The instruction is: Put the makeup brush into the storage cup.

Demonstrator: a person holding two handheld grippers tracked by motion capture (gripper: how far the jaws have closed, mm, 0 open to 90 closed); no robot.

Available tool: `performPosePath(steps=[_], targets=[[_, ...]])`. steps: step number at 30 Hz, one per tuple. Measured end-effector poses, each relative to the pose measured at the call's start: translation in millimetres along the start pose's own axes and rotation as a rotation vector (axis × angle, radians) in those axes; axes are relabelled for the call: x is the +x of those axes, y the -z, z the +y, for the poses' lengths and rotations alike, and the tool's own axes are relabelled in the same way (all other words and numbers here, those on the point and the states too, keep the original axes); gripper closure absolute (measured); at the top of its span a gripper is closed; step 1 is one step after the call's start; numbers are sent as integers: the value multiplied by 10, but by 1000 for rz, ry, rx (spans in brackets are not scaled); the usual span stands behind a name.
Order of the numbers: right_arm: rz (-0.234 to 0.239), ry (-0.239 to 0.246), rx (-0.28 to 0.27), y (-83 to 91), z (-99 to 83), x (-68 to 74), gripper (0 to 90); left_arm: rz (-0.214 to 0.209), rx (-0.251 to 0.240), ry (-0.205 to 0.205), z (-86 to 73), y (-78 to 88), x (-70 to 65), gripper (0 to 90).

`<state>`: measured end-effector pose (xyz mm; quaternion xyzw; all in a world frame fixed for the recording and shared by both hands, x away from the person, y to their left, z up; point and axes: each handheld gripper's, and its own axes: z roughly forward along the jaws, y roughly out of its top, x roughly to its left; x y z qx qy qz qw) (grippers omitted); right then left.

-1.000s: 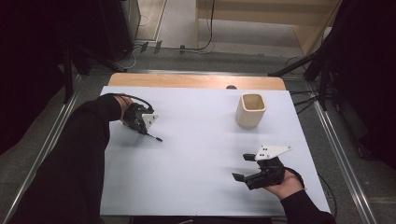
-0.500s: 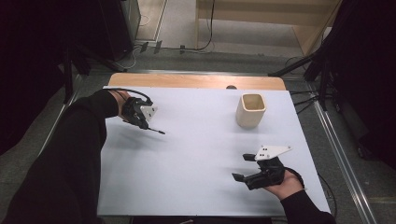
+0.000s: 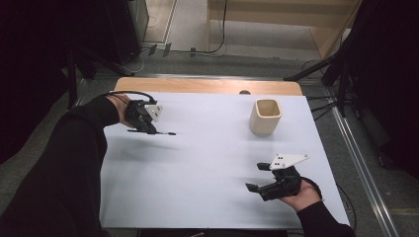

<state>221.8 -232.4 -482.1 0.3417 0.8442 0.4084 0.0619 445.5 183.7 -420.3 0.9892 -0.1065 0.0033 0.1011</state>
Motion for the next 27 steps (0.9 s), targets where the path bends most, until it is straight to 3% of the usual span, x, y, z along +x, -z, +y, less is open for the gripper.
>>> performPosePath(steps=[4, 6, 9, 10, 15, 21, 22, 23, 27], targets=[[1, 0, 0, 0, 0, 2, 181, -7, 8, 93, -15, 26, 4, 858], [0, -1, 1, -1, 0, 1, 181, -11, -15, 139, -30, 44, -2, 858], [-1, -1, 1, -1, 1, 2, 181, -53, -54, 222, -36, 62, -22, 858], [-1, -1, 1, -1, 1, 2, 181, -53, -54, 222, -36, 62, -22, 858], [0, -1, 2, 0, 1, 2, 181, -73, -81, 308, -51, 56, -37, 859], [3, -13, 2, -1, 3, 0, 180, -47, -133, 350, -38, 93, -36, 858], [1, -18, 3, -2, 3, 1, 179, -53, -118, 377, -19, 99, -21, 858], [1, -18, 3, -2, 3, 1, 178, -53, -118, 377, -19, 99, -21, 858], [2, -21, 1, 1, 3, 3, 179, -68, -176, 454, -8, 120, 24, 858]])
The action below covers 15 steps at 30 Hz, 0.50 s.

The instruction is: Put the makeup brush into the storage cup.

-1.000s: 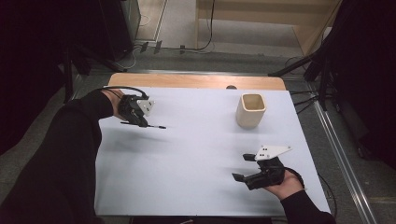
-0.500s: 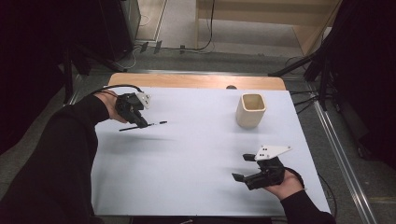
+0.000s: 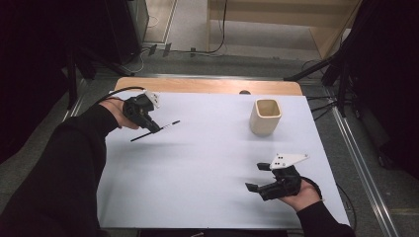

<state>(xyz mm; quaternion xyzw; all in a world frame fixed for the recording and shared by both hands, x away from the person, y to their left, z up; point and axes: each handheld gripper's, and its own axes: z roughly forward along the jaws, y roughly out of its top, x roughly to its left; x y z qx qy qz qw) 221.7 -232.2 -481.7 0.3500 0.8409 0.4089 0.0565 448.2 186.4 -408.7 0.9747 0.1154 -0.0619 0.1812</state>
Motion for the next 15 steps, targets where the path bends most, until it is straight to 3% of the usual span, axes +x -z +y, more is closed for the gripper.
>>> performPosePath(steps=[3, 5, 11, 15], targets=[[0, 3, 3, -2, -1, -1, 179, -15, -26, 23, 11, -2, -3, 858], [2, 6, 1, -2, 0, -1, 179, -33, -38, 59, 19, -7, 5, 858], [4, 3, 3, -3, 1, -2, 179, -44, -53, 114, 57, -42, -3, 858], [4, 1, 4, -2, 0, -1, 179, -64, -104, 121, 65, -54, -44, 858]])
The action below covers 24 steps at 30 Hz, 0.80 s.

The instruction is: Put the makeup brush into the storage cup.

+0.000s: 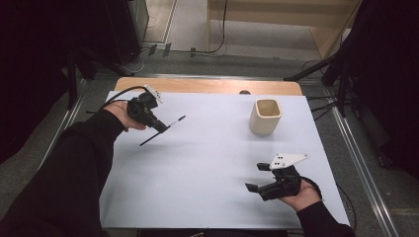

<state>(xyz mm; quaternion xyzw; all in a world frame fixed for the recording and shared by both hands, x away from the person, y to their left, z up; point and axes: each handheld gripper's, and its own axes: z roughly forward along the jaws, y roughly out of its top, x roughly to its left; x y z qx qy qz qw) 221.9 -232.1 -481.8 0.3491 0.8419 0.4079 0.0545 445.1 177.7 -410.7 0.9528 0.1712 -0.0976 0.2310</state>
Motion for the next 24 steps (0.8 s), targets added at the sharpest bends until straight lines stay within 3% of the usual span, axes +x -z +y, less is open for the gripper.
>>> performPosePath(steps=[4, 8, 12, 14, 18, 21, 24], targets=[[2, 4, 0, -3, 1, -3, 180, -12, -49, 52, 12, -2, -23, 858], [4, 2, 2, -10, 3, 5, 179, 1, -78, 91, 24, -6, -45, 859], [6, -1, 0, -12, 4, 5, 178, -26, -130, 129, 2, -9, -47, 859], [6, -4, 2, -10, 3, 3, 178, -23, -133, 145, -6, -20, -53, 859], [8, -6, -2, -6, 6, 0, 178, -40, -180, 206, -30, -25, -60, 859], [10, -10, -7, -6, 8, -2, 177, -25, -208, 237, -52, -24, -76, 859], [11, -53, -13, -12, 17, -6, 177, -15, -248, 261, -95, -1, -84, 859]])
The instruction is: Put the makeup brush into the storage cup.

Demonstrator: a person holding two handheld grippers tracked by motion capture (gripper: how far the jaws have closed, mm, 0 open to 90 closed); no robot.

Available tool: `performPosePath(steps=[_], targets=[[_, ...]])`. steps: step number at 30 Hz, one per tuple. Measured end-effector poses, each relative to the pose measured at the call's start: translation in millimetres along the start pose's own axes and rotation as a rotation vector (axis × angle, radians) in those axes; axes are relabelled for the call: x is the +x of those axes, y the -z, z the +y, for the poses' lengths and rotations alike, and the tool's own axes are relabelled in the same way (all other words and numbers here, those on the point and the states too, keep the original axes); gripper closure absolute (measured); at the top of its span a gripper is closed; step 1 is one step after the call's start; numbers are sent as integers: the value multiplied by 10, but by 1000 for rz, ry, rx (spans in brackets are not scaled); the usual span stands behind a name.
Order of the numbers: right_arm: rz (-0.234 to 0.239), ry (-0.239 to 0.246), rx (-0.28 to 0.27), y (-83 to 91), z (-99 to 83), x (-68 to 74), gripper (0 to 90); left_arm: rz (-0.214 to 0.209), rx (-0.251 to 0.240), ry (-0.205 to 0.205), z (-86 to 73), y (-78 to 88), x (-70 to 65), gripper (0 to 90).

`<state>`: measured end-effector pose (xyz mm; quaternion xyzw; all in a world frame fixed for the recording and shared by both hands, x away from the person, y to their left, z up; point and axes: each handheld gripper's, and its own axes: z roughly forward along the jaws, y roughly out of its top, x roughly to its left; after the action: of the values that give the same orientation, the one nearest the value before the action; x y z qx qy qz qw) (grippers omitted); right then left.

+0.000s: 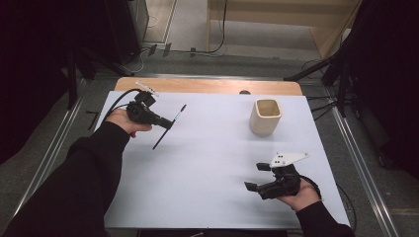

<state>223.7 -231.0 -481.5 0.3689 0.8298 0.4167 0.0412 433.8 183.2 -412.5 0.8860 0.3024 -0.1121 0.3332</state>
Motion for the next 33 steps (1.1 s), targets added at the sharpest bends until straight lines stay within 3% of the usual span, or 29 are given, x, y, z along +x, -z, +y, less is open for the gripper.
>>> performPosePath(steps=[8, 12, 18, 22, 33], targets=[[8, -40, -18, 2, 21, -17, 174, 4, -86, 85, -97, 46, -58, 859], [11, -50, -25, -13, 37, -28, 169, -22, -122, 90, -141, 49, -95, 859], [24, -79, -28, -41, 74, -41, 168, -25, -166, 134, -203, 41, -147, 859], [35, -90, -42, -43, 100, -54, 166, -51, -199, 149, -240, 28, -183, 859], [38, -110, -59, -60, 152, -61, 167, -63, -241, 187, -300, -73, -318, 859]])
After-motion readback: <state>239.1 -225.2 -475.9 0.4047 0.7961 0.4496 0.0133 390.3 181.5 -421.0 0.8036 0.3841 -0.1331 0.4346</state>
